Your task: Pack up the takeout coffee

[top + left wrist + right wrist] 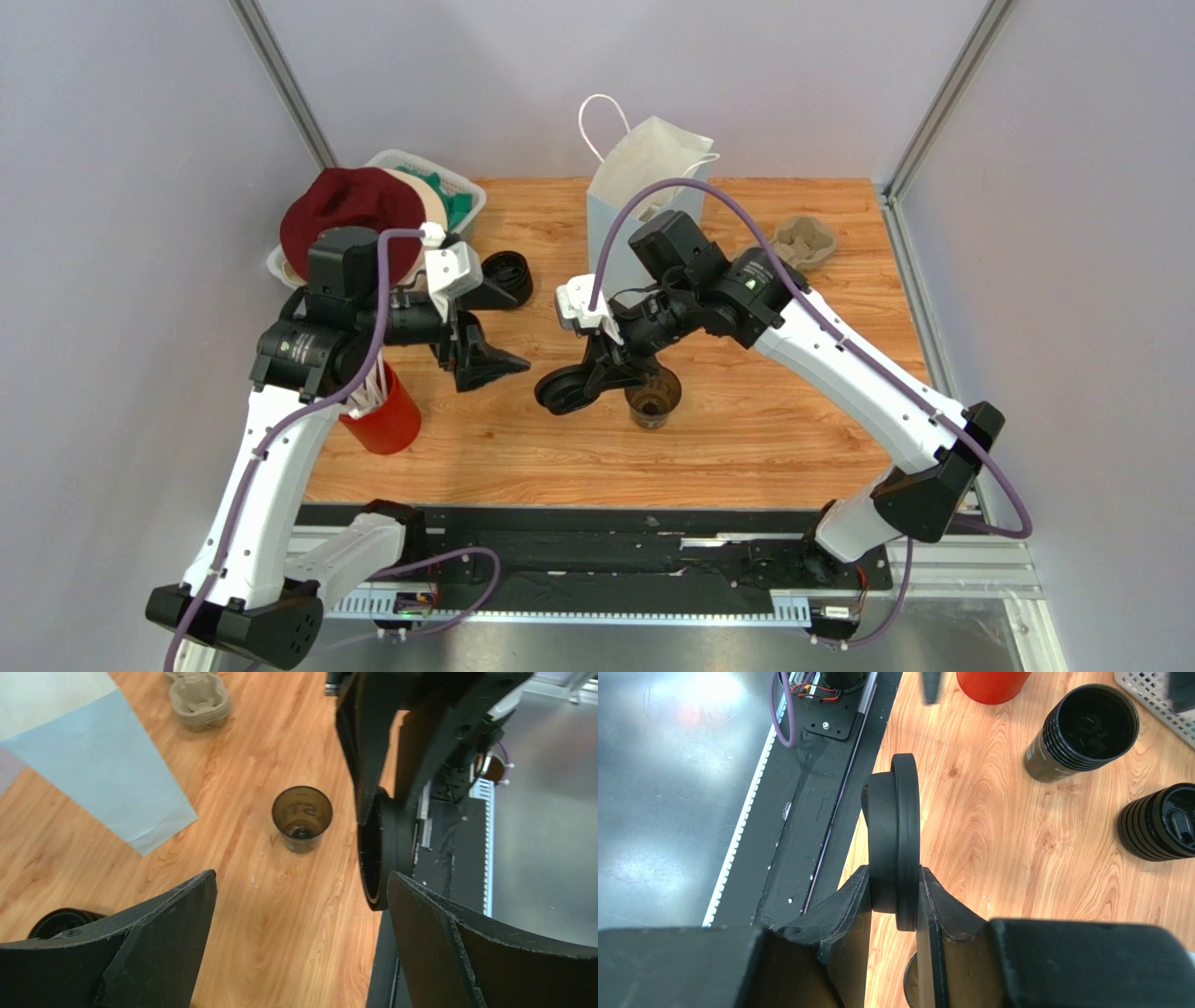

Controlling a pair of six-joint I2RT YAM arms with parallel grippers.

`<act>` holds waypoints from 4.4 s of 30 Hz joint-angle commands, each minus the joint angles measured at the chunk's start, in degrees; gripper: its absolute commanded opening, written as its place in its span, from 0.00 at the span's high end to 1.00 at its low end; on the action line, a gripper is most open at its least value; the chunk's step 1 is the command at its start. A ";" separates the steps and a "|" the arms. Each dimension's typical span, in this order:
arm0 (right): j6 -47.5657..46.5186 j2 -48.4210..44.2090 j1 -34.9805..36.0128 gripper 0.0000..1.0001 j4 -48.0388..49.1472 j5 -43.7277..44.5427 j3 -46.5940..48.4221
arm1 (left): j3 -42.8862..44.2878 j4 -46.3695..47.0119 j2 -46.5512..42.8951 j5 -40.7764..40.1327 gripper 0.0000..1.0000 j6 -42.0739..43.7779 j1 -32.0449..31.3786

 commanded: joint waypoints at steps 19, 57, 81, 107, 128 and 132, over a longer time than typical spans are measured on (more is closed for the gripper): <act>1.15 4.51 -0.76 1.00 0.43 -3.43 2.11 | -2.21 -4.08 7.74 -5.35 0.04 6.96 -17.03; 6.86 3.81 -3.75 1.00 6.58 -8.09 2.02 | -4.32 4.18 7.03 -1.66 0.25 1.16 -18.98; 5.90 3.29 -3.84 0.95 7.11 -5.01 -0.17 | -4.49 3.48 9.50 -2.63 0.72 1.16 -19.68; 34.27 -11.04 -19.40 0.24 39.36 -20.04 -15.11 | 5.26 28.78 8.61 0.01 0.82 -34.33 -14.85; 59.16 -8.76 -19.57 0.41 63.08 -25.84 -19.42 | -2.56 44.17 9.32 0.80 0.82 -47.35 -13.35; 61.18 -8.06 -19.57 0.45 65.64 -25.93 -20.21 | -2.73 45.84 9.32 1.24 0.82 -48.50 -13.09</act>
